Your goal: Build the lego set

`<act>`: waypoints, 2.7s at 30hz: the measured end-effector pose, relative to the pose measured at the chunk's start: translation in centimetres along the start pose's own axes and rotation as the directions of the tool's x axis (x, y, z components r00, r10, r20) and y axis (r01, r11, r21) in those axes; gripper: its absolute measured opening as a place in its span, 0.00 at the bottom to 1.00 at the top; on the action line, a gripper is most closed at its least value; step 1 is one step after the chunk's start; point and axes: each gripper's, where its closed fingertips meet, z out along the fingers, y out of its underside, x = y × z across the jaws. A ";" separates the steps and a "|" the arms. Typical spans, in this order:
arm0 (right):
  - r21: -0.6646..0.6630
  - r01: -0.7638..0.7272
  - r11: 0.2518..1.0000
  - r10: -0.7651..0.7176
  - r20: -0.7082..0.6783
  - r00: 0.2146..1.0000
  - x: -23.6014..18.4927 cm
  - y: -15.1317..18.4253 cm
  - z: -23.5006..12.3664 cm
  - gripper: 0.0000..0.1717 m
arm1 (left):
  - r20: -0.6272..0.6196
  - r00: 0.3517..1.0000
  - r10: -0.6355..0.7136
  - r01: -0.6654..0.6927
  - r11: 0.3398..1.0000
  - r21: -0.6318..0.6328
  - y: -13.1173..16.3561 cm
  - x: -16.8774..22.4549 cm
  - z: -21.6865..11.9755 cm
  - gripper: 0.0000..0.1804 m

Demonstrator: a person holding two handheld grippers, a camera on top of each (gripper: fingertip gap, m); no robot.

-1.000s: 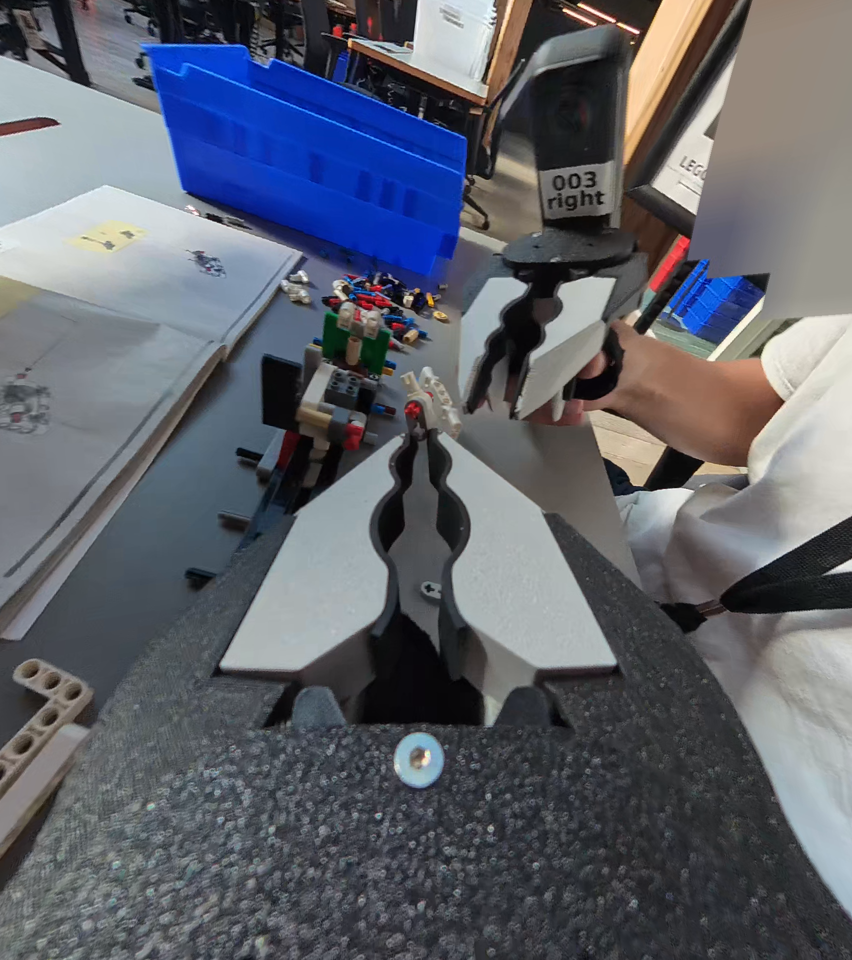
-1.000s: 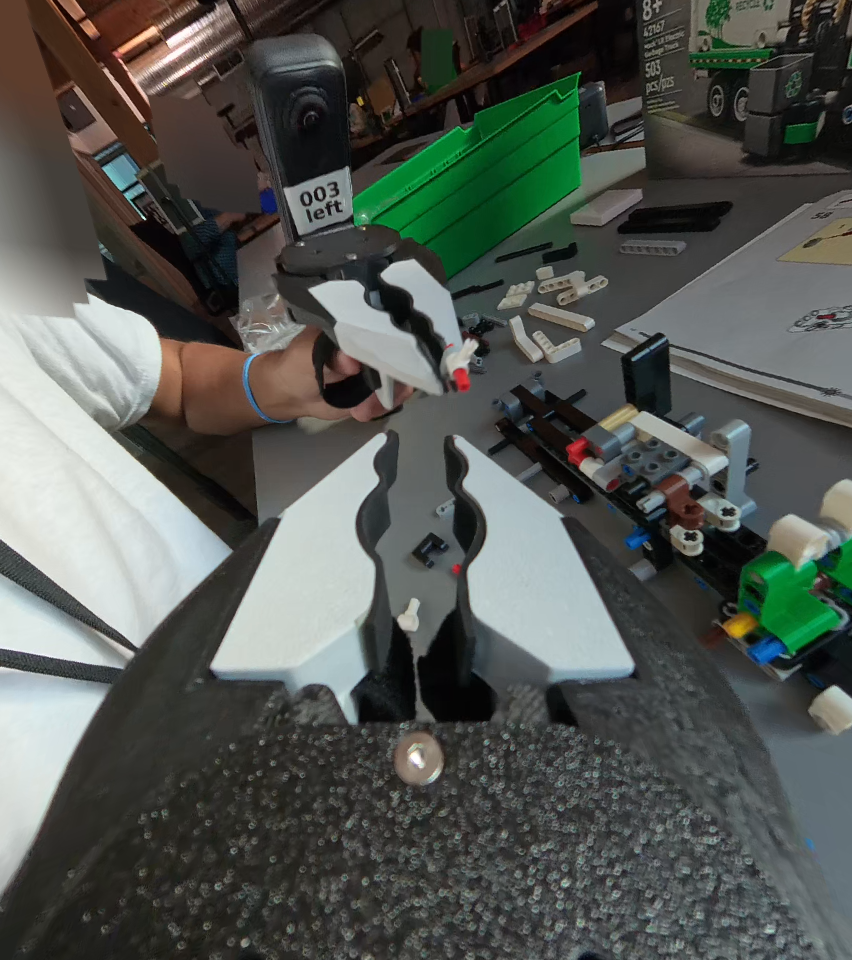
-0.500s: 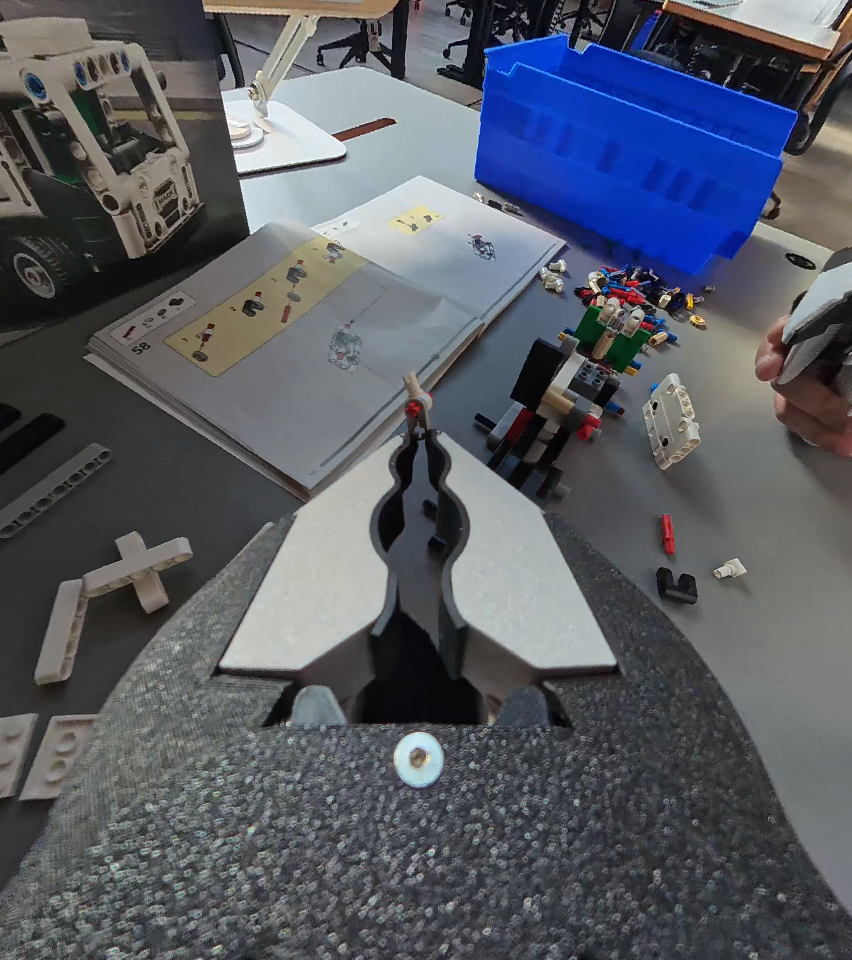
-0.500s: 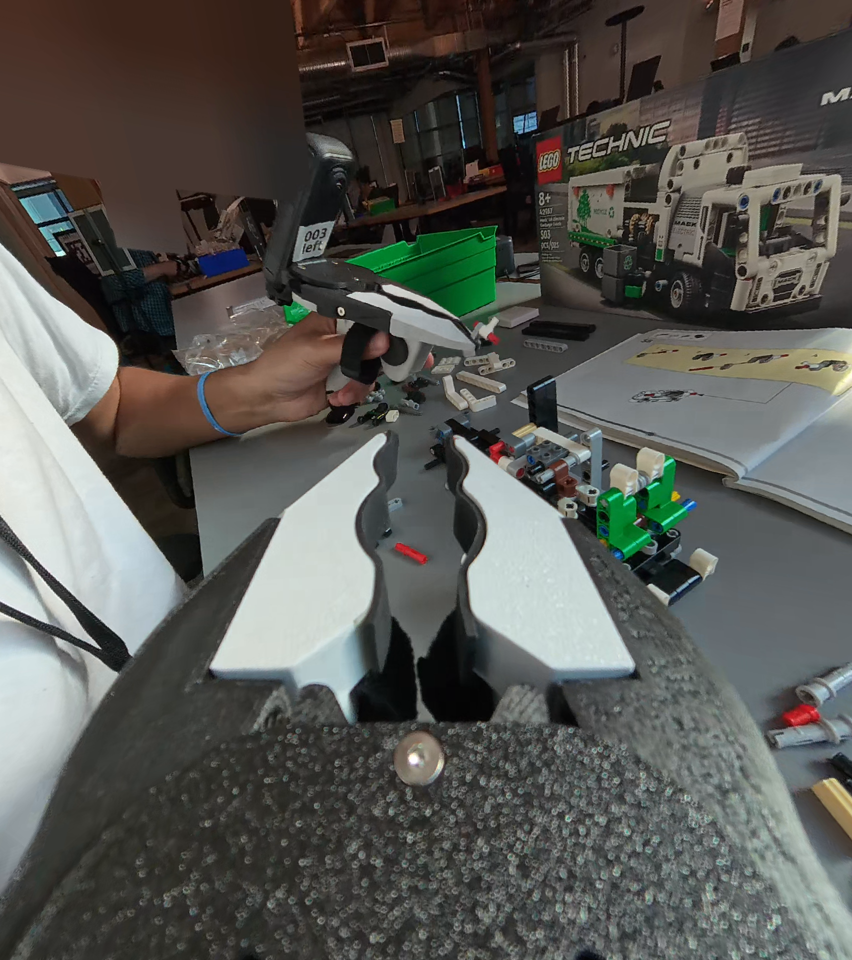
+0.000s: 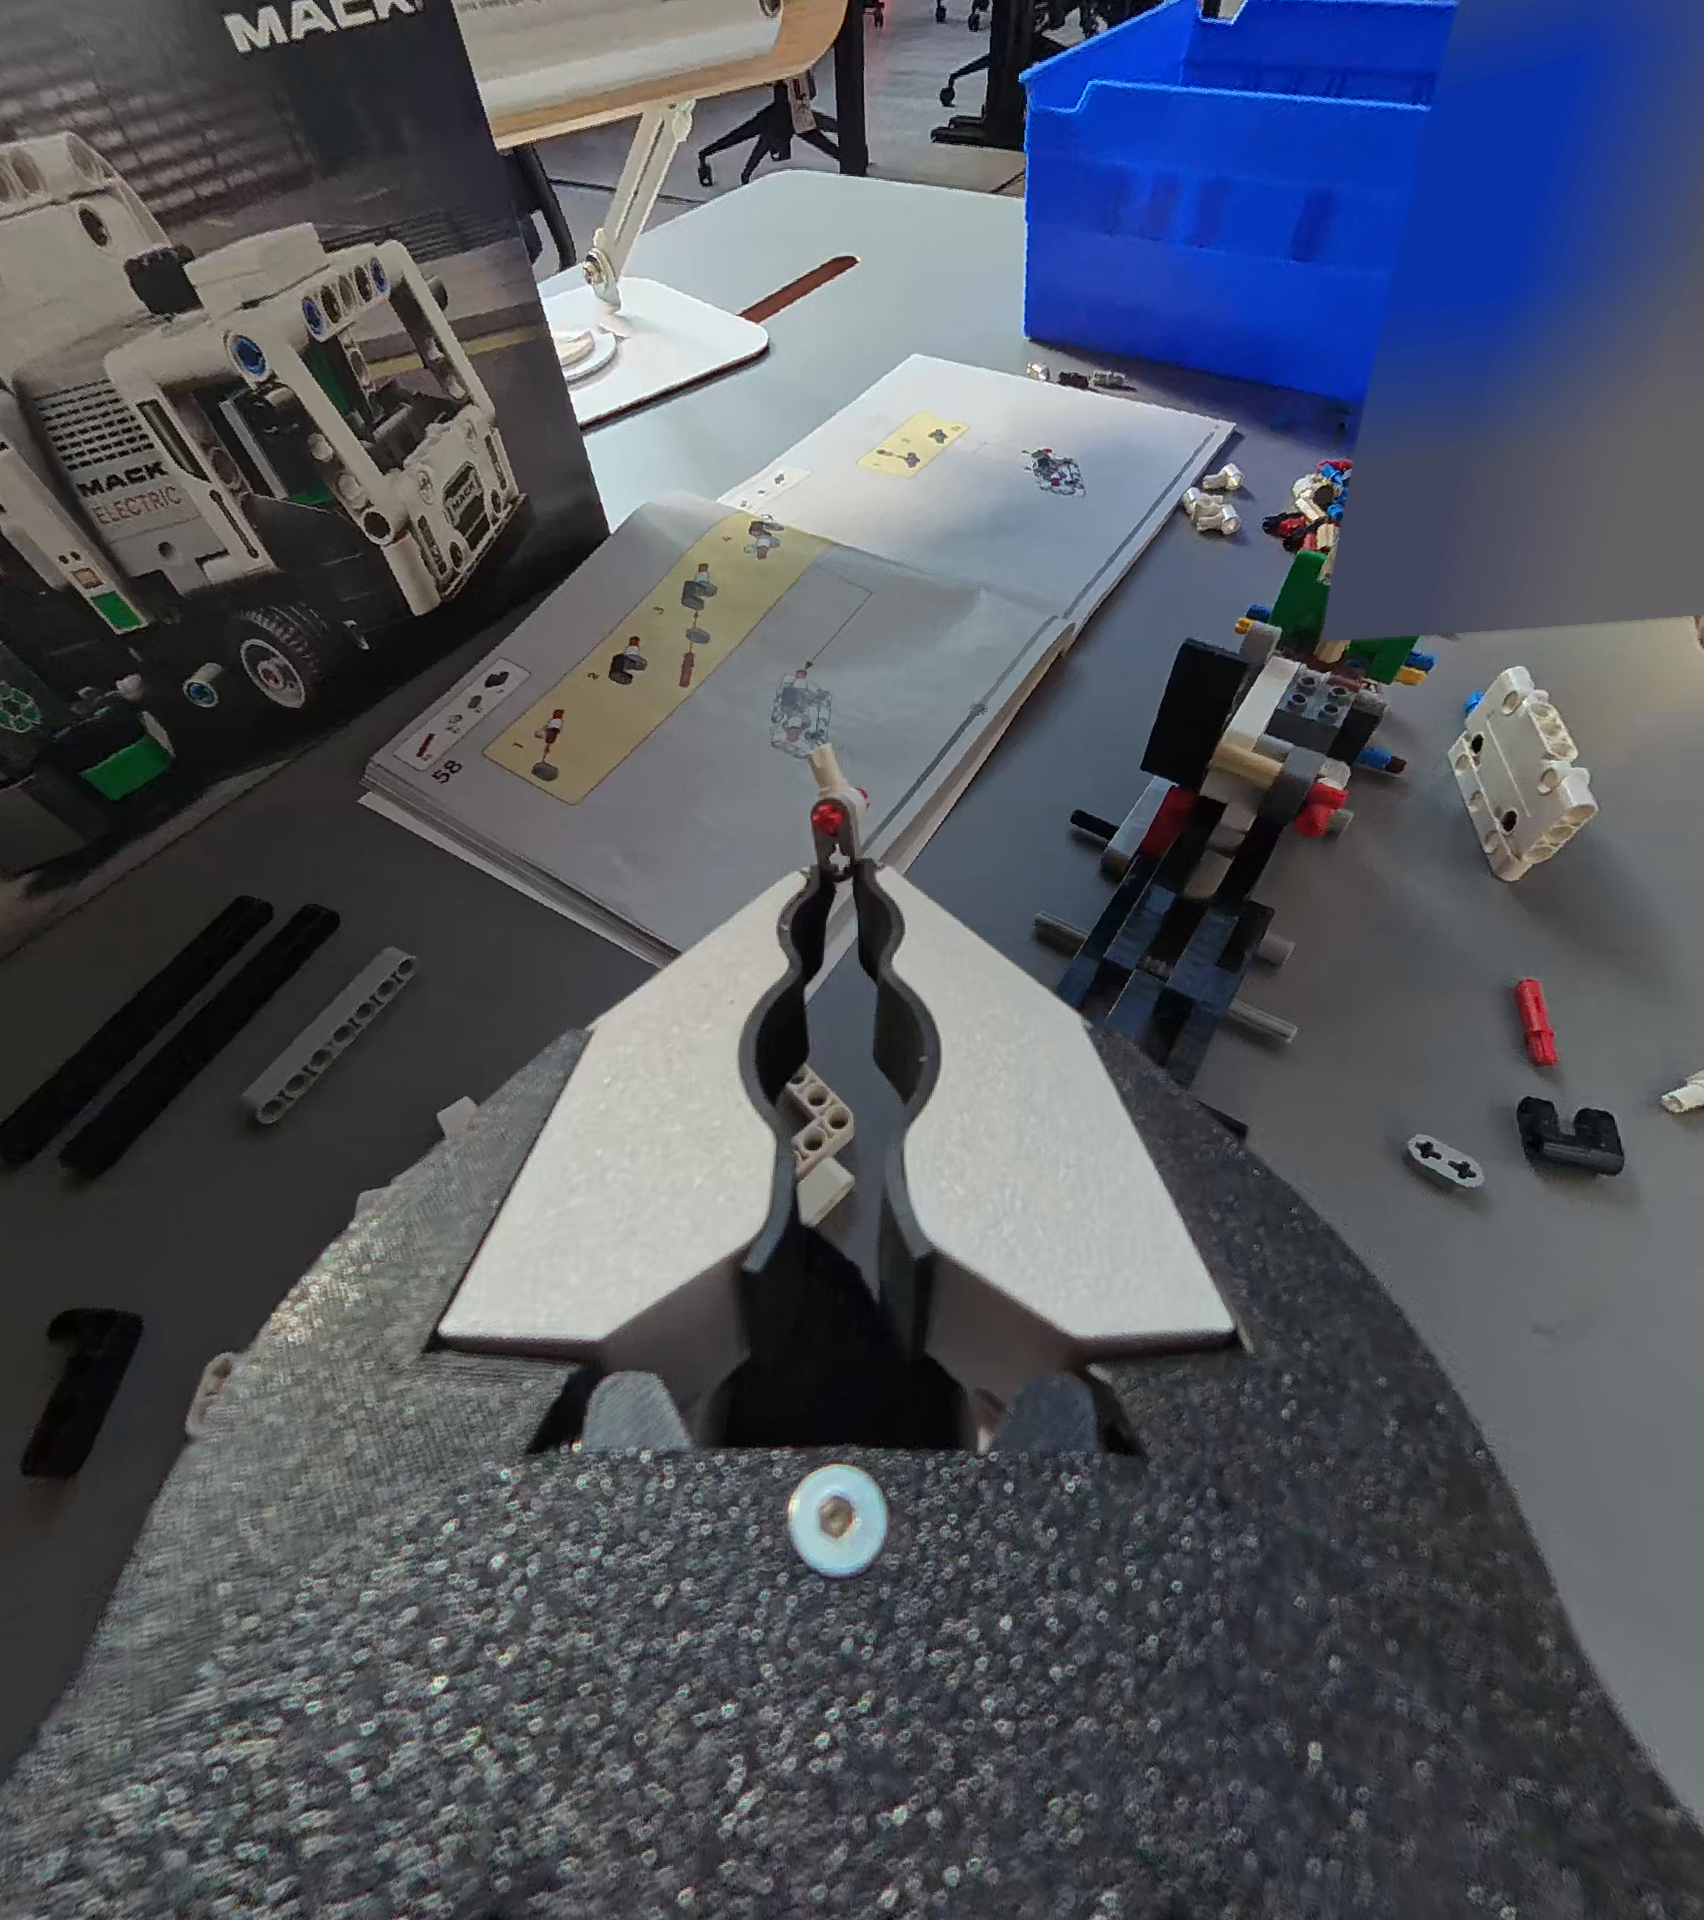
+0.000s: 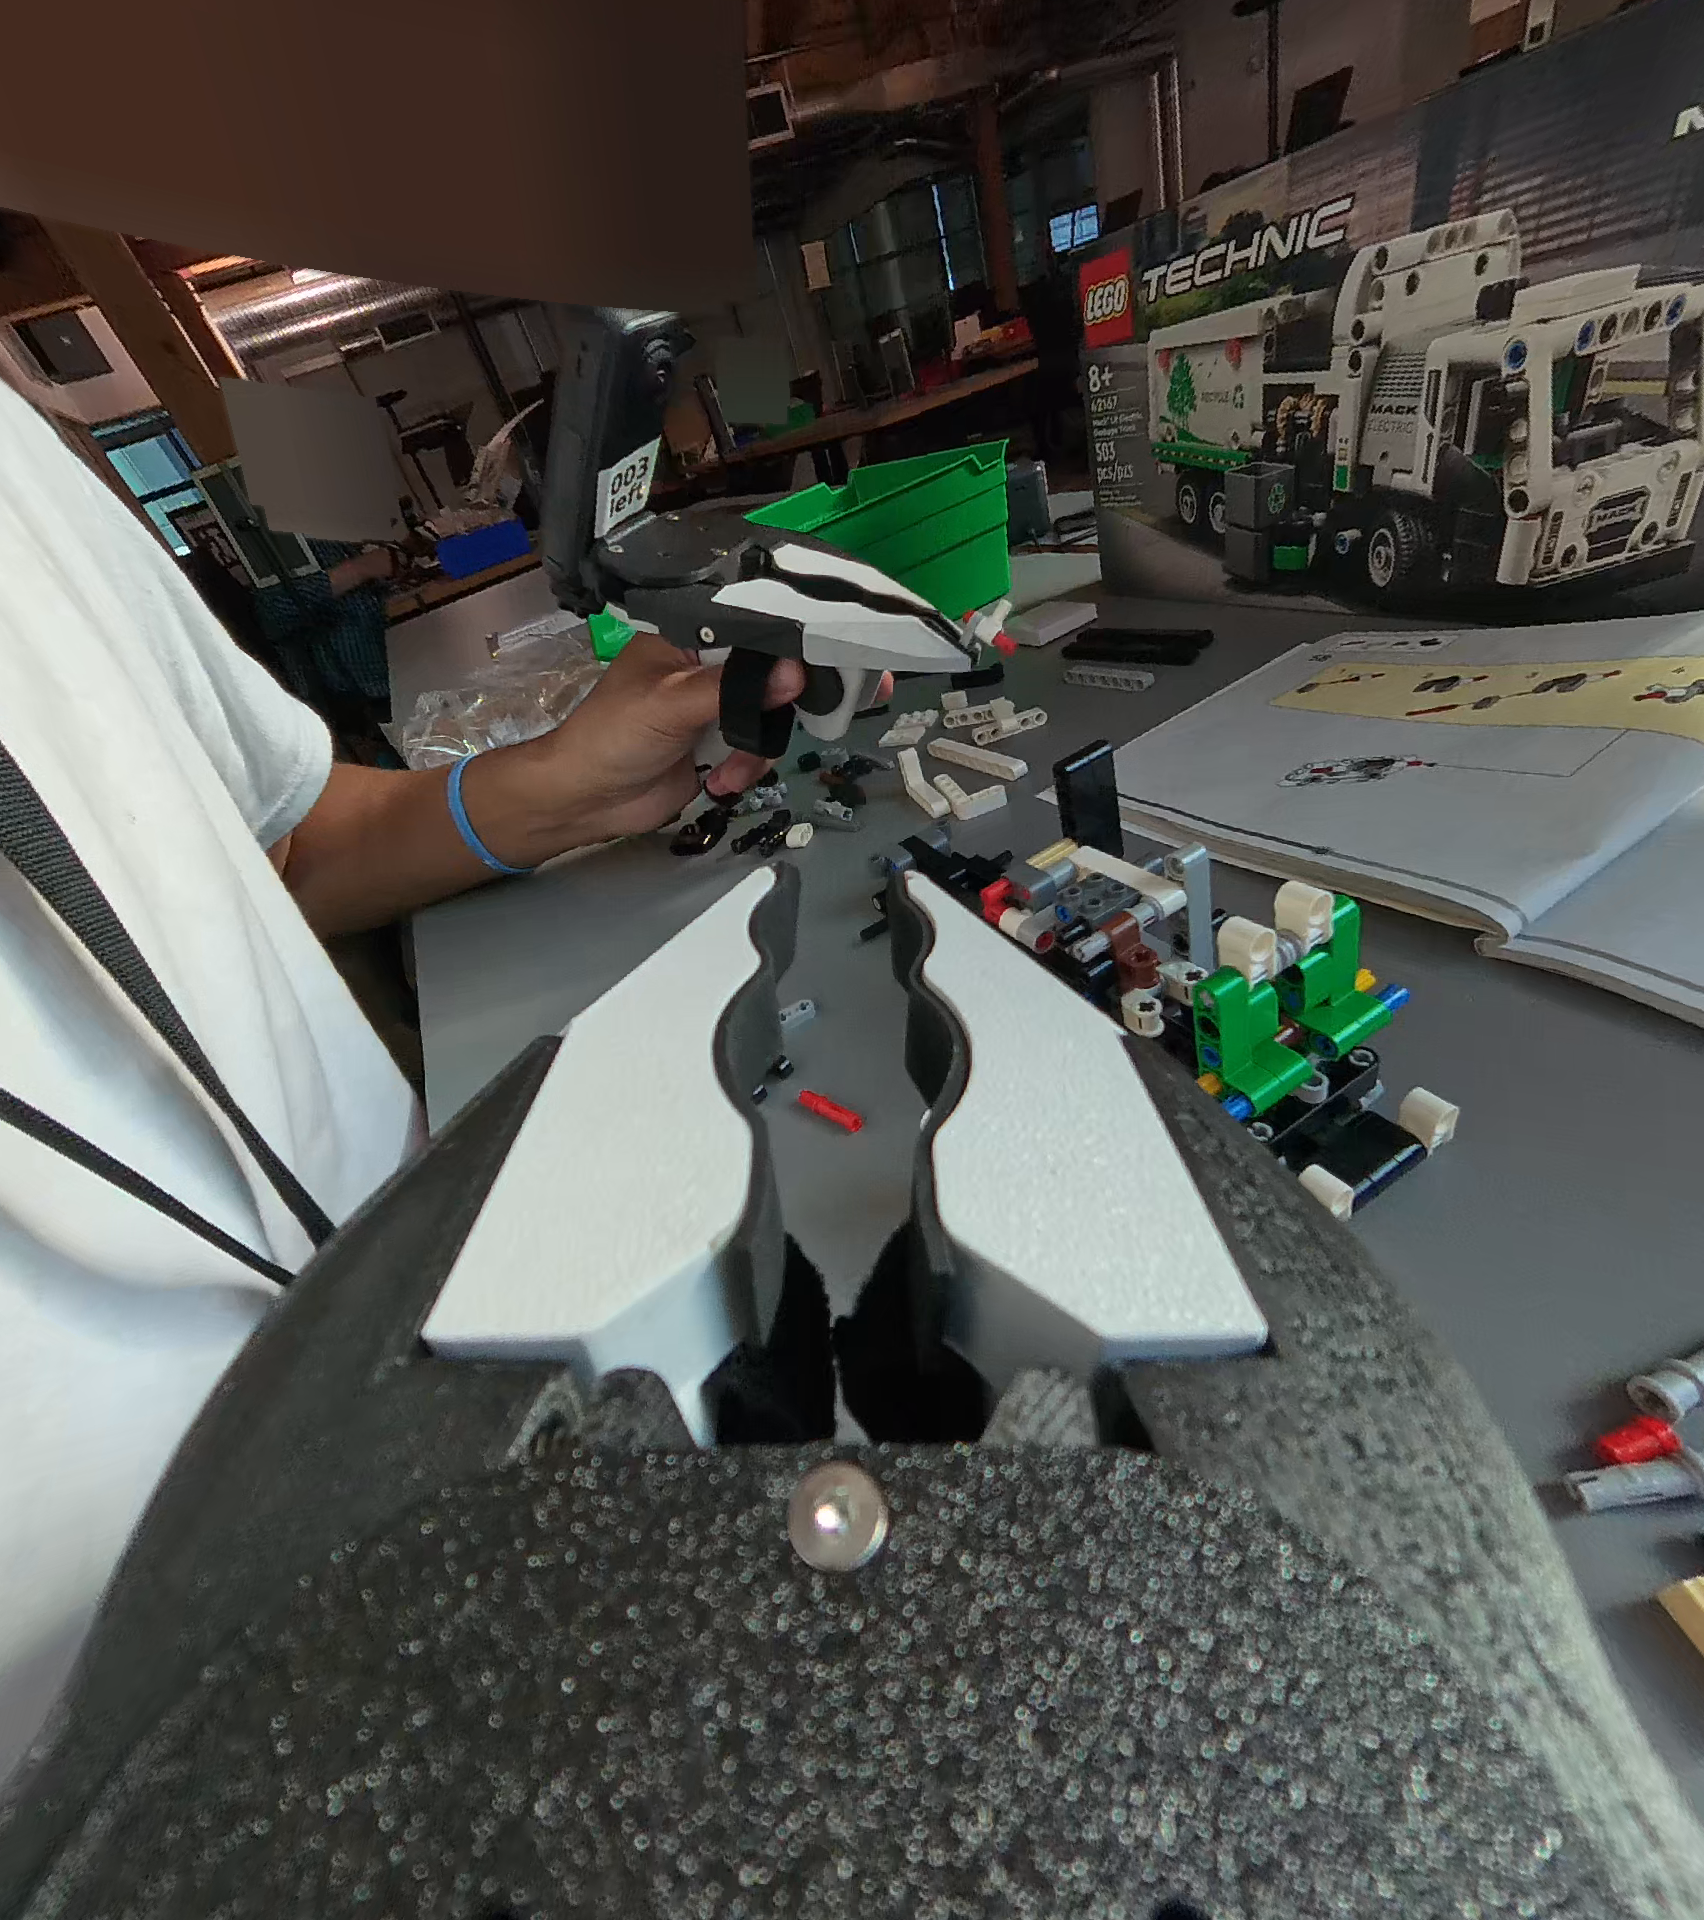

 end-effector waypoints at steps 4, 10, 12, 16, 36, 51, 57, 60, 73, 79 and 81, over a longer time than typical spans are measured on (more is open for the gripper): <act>0.004 -0.010 1.000 0.010 -0.005 1.000 0.3 -0.1 0.0 0.09 | 0.029 0.998 0.055 -0.054 0.998 -0.013 0.2 -0.5 0.2 0.02; 0.011 0.027 1.000 -0.026 -0.061 0.998 1.2 -0.4 -0.1 0.08 | -0.016 1.000 0.000 -0.001 1.000 -0.025 0.7 -0.5 0.6 0.02; -0.006 0.037 0.999 -0.038 -0.090 0.995 1.6 -0.3 0.0 0.07 | 0.002 1.000 0.012 -0.012 1.000 -0.028 0.7 -1.0 0.4 0.02; -0.020 0.057 0.998 -0.059 -0.120 0.991 2.0 -0.2 0.1 0.06 | 0.035 0.999 0.041 -0.039 0.999 -0.037 0.7 -1.8 0.4 0.02; -0.026 0.032 0.999 -0.036 -0.188 0.982 3.2 -0.1 0.0 0.06 | 0.006 1.000 0.018 -0.017 0.998 -0.063 1.3 -1.8 0.8 0.02; -0.037 0.063 0.997 -0.070 -0.228 0.971 3.6 -0.1 -0.1 0.07 | -0.041 0.998 0.053 -0.055 0.998 -0.038 -0.2 0.6 1.0 0.02; -0.036 0.029 0.999 -0.035 -0.171 0.985 2.1 0.2 0.2 0.08 | -0.182 0.979 0.090 -0.109 0.990 -0.095 0.2 9.3 0.2 0.01; -0.070 -0.005 0.998 0.001 -0.063 0.998 -0.8 1.1 1.2 0.09 | -0.202 0.976 0.084 -0.112 0.985 -0.130 1.9 13.8 -0.3 0.02; -0.137 -0.156 0.978 0.170 0.101 0.980 -6.3 2.9 2.0 0.13 | 0.028 0.985 0.169 -0.169 0.985 0.022 -0.6 19.5 -2.8 0.01; -0.122 -0.257 0.959 0.267 0.079 0.960 -6.3 3.0 2.2 0.11 | 0.079 0.966 0.247 -0.248 0.969 0.007 -0.3 20.4 -2.4 0.00; -0.137 -0.239 0.961 0.251 0.077 0.965 -6.4 3.4 2.1 0.03 | 0.084 0.967 0.242 -0.243 0.970 0.001 -0.2 20.3 -2.3 0.00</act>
